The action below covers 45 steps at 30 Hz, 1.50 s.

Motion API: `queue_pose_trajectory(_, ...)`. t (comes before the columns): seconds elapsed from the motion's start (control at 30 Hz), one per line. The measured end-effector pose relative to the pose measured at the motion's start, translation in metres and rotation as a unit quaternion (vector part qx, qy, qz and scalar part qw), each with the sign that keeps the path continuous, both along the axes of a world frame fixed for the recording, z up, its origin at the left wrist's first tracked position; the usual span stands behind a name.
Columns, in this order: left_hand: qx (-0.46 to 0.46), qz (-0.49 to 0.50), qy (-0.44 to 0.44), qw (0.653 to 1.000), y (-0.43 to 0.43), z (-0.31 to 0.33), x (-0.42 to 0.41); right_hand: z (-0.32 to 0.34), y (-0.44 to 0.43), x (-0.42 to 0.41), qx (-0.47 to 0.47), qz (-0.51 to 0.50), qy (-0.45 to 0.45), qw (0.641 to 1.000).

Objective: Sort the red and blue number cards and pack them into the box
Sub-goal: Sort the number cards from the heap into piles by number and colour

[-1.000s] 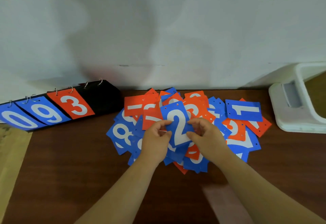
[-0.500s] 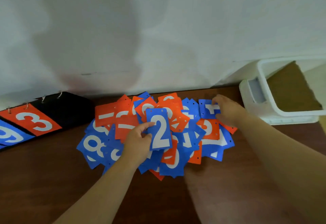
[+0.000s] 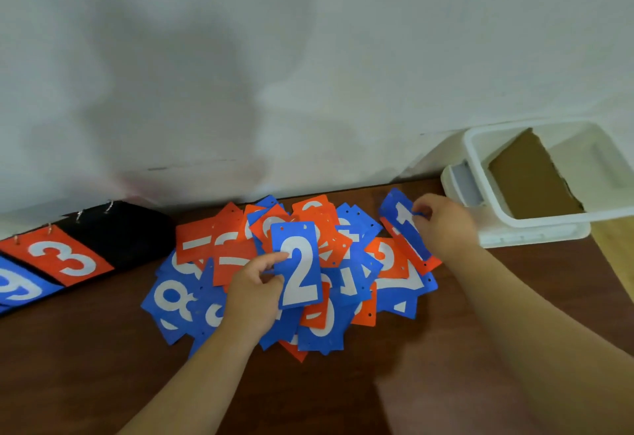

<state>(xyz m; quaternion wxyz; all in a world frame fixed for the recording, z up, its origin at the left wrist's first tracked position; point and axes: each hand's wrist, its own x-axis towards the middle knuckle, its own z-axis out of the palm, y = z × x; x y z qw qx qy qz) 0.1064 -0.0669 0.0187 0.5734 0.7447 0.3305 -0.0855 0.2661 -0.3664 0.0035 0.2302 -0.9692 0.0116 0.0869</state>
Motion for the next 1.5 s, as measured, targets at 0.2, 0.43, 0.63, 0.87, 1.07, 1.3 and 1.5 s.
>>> queue_pose_trajectory(0.2, 0.020, 0.050, -0.052, 0.997, -0.001, 0.034, -0.047, 0.072, 0.042, -0.093, 0.263, -0.122, -0.037, 0.956)
queue_pose_trajectory(0.43, -0.146, 0.179, -0.127, 0.964, -0.001, 0.093, -0.136, 0.098, 0.092, -0.202, 0.324, 0.011, 0.023, 0.946)
queue_pose_trajectory(0.63, -0.015, 0.268, -0.128, 0.955, 0.035, 0.107, -0.254, 0.113, 0.127, -0.259, 0.328, 0.110, 0.064, 0.936)
queue_pose_trajectory(0.87, 0.055, 0.360, -0.112, 0.924, 0.096, 0.092, -0.372, 0.101, 0.204, -0.329, 0.286, 0.200, 0.123, 0.929)
queue_pose_trajectory(1.07, 0.060, 0.348, -0.078, 0.932, 0.186, 0.060, -0.431, 0.077, 0.288, -0.385, 0.242, 0.196, 0.149, 0.938)
queue_pose_trajectory(1.3, 0.034, 0.303, -0.044, 0.951, 0.283, 0.043, -0.468, 0.043, 0.359, -0.446, 0.198, 0.118, 0.163, 0.959)
queue_pose_trajectory(1.5, 0.003, 0.263, -0.029, 0.964, 0.316, 0.037, -0.473, 0.015, 0.379, -0.477, 0.178, 0.074, 0.199, 0.961)
